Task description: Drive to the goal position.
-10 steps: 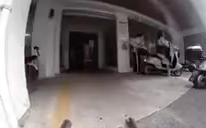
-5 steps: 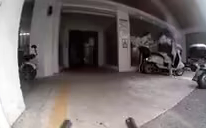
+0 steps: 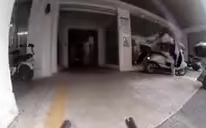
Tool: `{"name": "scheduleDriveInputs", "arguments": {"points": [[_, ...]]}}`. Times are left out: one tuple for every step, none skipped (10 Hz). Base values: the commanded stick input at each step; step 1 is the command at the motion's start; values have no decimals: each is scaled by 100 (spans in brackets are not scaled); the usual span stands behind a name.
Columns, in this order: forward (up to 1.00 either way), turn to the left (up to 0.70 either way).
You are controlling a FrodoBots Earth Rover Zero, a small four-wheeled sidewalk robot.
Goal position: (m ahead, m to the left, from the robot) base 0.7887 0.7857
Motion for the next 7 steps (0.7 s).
{"name": "scheduleDriveInputs", "arguments": {"points": [[34,-84],[32,-81],[31,-78],[30,-76],[30,-76],[30,-76],[30,-76]]}}
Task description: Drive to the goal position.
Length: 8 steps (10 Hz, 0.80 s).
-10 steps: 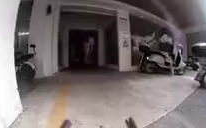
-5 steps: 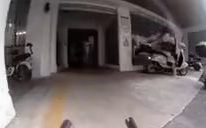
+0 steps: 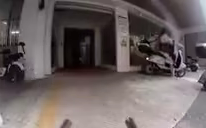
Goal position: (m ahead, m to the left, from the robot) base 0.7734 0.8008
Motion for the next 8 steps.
{"name": "scheduleDriveInputs", "arguments": {"points": [[30,-76],[30,-76],[30,-75],[30,-47],[31,-20],[31,0],[31,0],[31,0]]}}
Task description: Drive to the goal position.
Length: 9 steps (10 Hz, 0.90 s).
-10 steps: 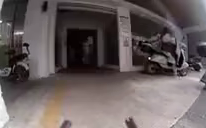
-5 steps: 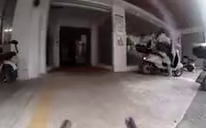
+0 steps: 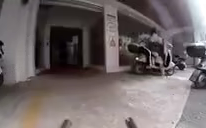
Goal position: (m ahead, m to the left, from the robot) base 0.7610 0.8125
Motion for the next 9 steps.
{"name": "scheduleDriveInputs", "arguments": {"points": [[31,0],[32,0],[32,0],[32,0],[31,0],[31,0],[32,0],[32,0],[31,0]]}}
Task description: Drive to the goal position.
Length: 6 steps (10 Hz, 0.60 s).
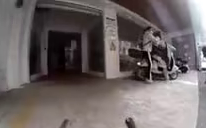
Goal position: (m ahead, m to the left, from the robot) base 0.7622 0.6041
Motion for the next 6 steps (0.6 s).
{"name": "scheduleDriveInputs", "arguments": {"points": [[31,0],[32,0],[32,0],[32,0],[32,0],[31,0]]}}
